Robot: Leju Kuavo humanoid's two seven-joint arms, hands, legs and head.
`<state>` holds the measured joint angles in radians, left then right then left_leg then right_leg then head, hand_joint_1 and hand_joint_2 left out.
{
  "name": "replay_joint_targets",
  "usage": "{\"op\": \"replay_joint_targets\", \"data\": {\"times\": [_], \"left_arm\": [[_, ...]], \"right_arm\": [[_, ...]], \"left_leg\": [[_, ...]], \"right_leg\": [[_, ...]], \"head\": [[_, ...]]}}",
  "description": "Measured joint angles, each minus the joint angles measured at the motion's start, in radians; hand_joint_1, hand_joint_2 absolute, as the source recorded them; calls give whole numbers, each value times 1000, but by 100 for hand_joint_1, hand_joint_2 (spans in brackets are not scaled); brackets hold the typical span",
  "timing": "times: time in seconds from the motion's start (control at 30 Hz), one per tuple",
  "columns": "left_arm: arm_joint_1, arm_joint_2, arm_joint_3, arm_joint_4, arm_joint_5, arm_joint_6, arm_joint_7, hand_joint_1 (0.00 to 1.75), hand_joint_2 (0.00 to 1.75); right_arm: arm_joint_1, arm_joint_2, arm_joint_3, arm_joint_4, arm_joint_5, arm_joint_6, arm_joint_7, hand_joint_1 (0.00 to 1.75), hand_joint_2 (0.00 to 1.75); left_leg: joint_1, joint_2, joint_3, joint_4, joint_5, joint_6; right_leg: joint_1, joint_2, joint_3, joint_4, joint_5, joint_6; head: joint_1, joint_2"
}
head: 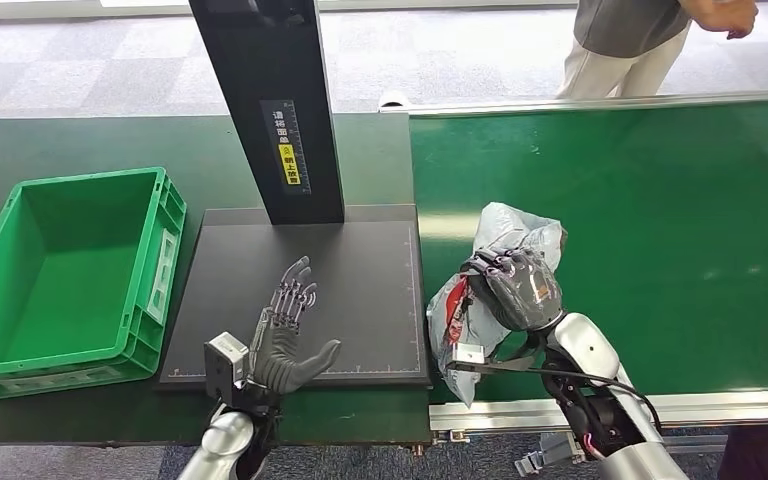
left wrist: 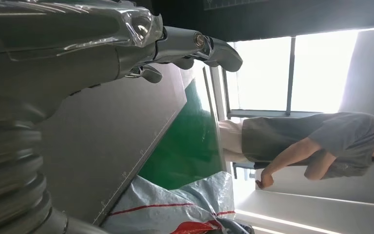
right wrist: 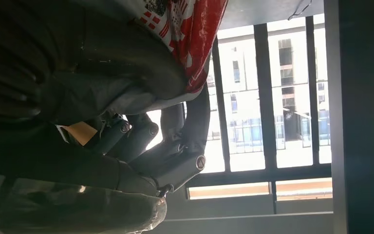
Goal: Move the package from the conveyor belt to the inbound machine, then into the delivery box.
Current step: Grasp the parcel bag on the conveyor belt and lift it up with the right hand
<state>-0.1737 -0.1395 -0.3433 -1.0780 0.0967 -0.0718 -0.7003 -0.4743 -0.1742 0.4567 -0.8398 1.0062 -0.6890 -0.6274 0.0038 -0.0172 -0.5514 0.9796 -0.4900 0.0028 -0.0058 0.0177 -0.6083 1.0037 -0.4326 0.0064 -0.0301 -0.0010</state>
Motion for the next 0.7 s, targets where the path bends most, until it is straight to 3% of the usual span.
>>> {"op": "replay_joint_targets", "data": {"times": [0.27, 0.7], "left_arm": [[12, 7, -19, -14, 2, 0, -1, 0, 175], [10, -5, -19, -14, -3, 1, -1, 0, 175]], "right_arm": [[26, -27, 70, -66, 45, 1, 145, 175, 175], [41, -30, 63, -111, 58, 0, 161, 175, 175]], "left_leg": [[0, 0, 0, 0, 0, 0], [0, 0, 0, 0, 0, 0]], "right_leg": [[0, 0, 0, 0, 0, 0], [0, 0, 0, 0, 0, 0]], "head": [[0, 0], [0, 0]]}}
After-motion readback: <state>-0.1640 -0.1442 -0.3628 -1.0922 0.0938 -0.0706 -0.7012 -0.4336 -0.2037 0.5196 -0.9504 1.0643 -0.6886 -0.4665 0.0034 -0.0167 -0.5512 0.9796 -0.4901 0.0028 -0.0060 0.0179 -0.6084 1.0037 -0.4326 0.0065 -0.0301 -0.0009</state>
